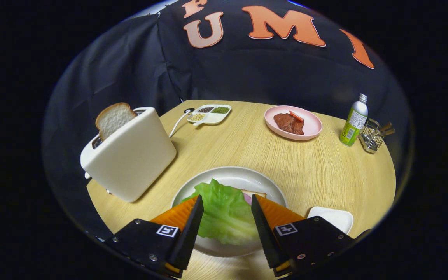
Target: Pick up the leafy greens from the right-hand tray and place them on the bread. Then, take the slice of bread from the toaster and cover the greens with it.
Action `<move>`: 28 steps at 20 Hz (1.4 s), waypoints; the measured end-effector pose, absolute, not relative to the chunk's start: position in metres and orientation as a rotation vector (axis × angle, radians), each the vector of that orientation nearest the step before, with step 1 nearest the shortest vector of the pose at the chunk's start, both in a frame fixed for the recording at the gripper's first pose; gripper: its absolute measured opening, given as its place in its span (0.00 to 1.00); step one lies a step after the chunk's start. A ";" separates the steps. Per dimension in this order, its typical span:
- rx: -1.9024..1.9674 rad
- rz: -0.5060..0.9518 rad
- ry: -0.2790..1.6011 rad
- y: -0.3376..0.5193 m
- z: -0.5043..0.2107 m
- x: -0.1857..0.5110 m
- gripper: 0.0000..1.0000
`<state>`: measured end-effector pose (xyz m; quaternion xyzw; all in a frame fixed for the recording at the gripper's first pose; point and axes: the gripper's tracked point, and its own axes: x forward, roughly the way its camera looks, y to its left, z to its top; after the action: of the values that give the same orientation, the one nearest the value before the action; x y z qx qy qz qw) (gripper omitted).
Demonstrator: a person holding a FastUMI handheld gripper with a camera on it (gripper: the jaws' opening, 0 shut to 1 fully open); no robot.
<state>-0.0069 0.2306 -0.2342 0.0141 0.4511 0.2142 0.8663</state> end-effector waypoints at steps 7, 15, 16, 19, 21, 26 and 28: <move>0.101 0.485 0.941 0.268 -0.176 0.015 0.89; 0.175 0.579 0.983 0.347 -0.119 0.029 0.93; 0.185 0.595 0.992 0.359 -0.114 0.031 0.93; 0.215 0.632 1.028 0.394 -0.103 0.033 0.93; 0.229 0.646 1.043 0.412 -0.101 0.040 0.93; 0.231 0.677 1.109 0.452 -0.103 0.039 0.93; 0.218 0.689 1.141 0.463 -0.106 0.034 0.93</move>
<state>0.0338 0.4628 -0.1058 0.1008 0.5283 0.3189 0.7804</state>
